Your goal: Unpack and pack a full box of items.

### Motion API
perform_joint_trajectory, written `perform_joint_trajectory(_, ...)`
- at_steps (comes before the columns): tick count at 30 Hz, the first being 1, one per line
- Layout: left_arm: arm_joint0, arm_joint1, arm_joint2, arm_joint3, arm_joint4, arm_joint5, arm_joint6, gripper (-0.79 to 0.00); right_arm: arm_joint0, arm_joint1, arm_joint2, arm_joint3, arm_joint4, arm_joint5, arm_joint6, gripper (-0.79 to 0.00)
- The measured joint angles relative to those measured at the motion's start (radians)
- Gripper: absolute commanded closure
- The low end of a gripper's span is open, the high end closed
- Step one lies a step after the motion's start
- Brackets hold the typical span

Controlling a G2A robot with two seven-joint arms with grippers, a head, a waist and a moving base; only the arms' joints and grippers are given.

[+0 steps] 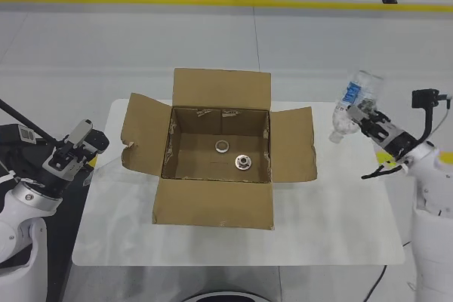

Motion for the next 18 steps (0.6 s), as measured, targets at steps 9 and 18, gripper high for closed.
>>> perform_joint_trajectory(9, 0.0, 0.0, 0.0, 0.0, 0.0, 0.0, 0.0, -0.785, 0.148, 0.022, -0.065, 0.296, -0.054, 0.181, 0.246, 0.0)
perform_joint_trajectory(18, 0.0, 0.0, 0.0, 0.0, 0.0, 0.0, 0.0, -0.785, 0.296, 0.029, -0.186, 0.57, -0.13, 0.233, 0.387, 0.0)
